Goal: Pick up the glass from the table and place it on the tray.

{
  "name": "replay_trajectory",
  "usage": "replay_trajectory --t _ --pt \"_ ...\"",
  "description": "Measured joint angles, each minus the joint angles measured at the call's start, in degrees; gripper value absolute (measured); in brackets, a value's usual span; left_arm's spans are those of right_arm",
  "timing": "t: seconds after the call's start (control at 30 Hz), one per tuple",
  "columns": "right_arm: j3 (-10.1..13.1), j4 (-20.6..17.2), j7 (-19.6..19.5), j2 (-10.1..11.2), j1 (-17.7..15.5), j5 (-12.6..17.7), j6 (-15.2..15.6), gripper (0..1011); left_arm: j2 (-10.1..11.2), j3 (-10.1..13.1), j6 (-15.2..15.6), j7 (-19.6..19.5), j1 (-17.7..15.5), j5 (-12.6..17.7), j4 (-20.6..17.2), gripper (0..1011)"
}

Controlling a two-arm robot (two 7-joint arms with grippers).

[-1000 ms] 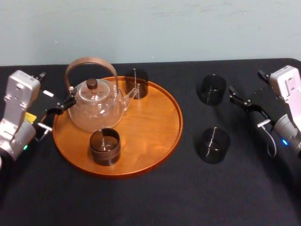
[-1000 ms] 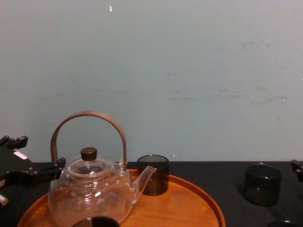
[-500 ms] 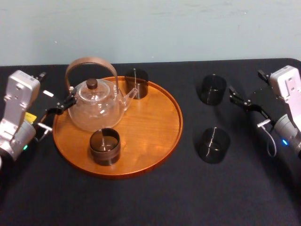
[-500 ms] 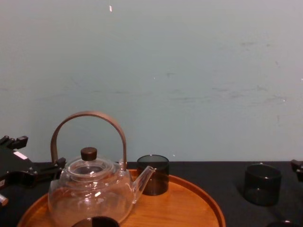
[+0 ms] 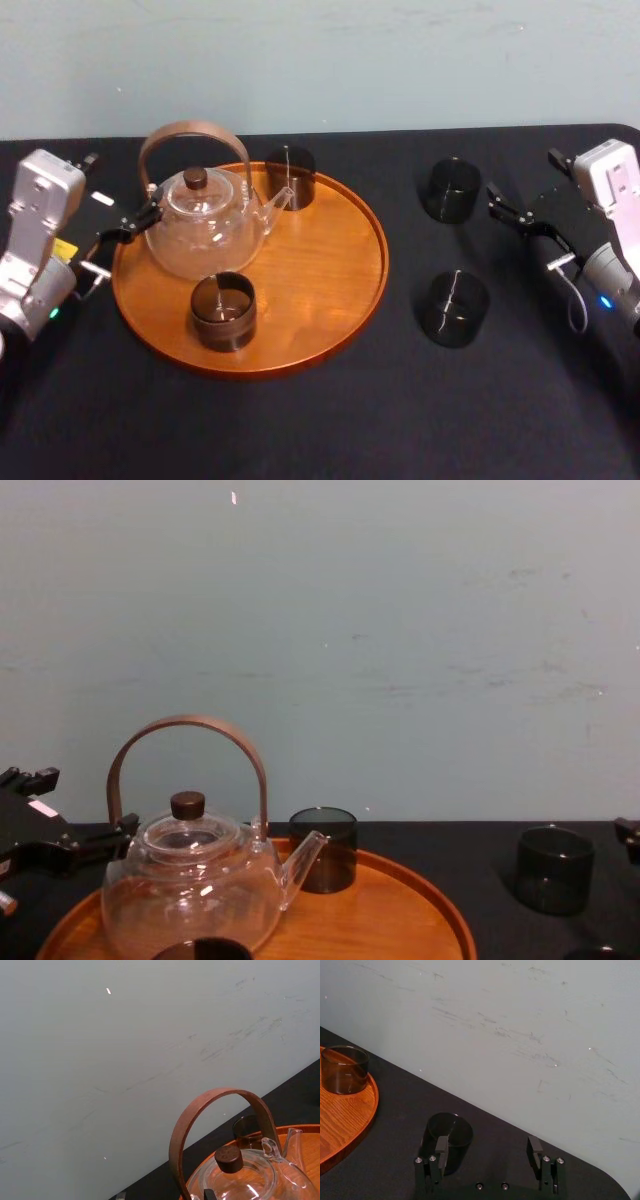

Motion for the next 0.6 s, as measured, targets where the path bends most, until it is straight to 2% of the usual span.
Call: replay_trajectory --t 0.6 --pt "0.1 0.0 0.1 0.0 0.0 0.0 0.0 1002 0.0 0.0 0.0 0.0 0.0 0.0 0.0 1010"
